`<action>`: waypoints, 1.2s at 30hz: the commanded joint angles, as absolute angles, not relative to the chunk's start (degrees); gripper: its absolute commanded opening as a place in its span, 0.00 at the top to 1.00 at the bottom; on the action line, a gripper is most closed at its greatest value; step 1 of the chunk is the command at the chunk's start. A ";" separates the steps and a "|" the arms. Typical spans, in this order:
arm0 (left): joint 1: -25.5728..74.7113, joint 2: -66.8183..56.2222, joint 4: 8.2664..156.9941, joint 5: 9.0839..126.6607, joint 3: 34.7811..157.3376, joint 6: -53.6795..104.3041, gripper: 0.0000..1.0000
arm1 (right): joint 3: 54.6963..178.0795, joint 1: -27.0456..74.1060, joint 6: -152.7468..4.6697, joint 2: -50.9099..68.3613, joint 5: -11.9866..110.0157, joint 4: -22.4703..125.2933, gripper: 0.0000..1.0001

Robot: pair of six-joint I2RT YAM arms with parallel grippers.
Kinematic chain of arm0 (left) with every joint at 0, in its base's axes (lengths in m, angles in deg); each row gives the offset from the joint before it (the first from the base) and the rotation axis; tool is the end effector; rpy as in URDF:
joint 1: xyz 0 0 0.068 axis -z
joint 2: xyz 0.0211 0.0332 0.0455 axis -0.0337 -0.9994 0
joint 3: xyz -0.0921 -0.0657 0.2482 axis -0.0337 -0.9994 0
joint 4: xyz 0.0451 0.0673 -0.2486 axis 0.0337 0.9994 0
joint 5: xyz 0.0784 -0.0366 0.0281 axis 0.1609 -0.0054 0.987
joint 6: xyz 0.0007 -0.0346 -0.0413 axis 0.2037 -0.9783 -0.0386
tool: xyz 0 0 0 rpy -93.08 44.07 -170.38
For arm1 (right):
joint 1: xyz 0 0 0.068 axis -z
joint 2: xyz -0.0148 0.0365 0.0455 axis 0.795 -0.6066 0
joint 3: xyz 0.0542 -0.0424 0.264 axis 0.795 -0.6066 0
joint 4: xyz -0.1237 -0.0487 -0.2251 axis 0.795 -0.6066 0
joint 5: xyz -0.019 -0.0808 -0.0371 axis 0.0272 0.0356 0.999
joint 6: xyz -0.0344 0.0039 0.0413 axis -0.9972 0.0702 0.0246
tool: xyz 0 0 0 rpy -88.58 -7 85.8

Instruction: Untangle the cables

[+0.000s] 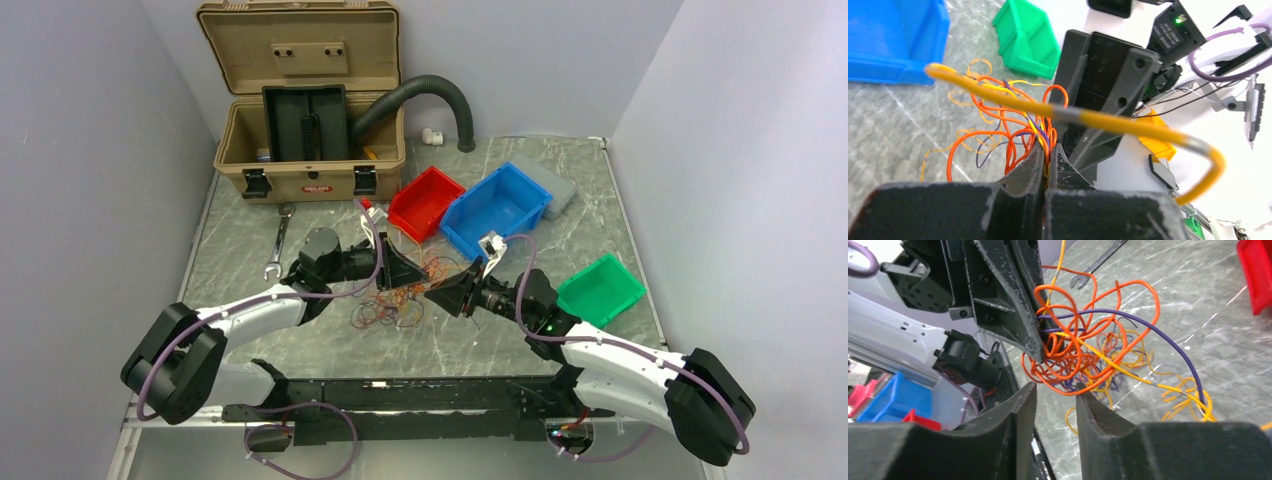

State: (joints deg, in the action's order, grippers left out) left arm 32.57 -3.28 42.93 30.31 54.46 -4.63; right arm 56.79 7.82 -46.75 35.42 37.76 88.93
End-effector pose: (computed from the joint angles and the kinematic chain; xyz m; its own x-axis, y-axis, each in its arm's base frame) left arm 0.2029 -0.1705 0.2423 -0.6643 -0.1040 -0.7402 0.7283 0.1326 -0.6723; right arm 0.1361 0.1515 0.2205 -0.5173 0.2337 -0.8233 -0.7326 0.3764 0.5672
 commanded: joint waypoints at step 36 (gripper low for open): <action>33.53 -1.61 40.30 26.03 57.55 -6.64 1.00 | 56.53 7.74 -42.70 35.90 38.32 102.10 0.38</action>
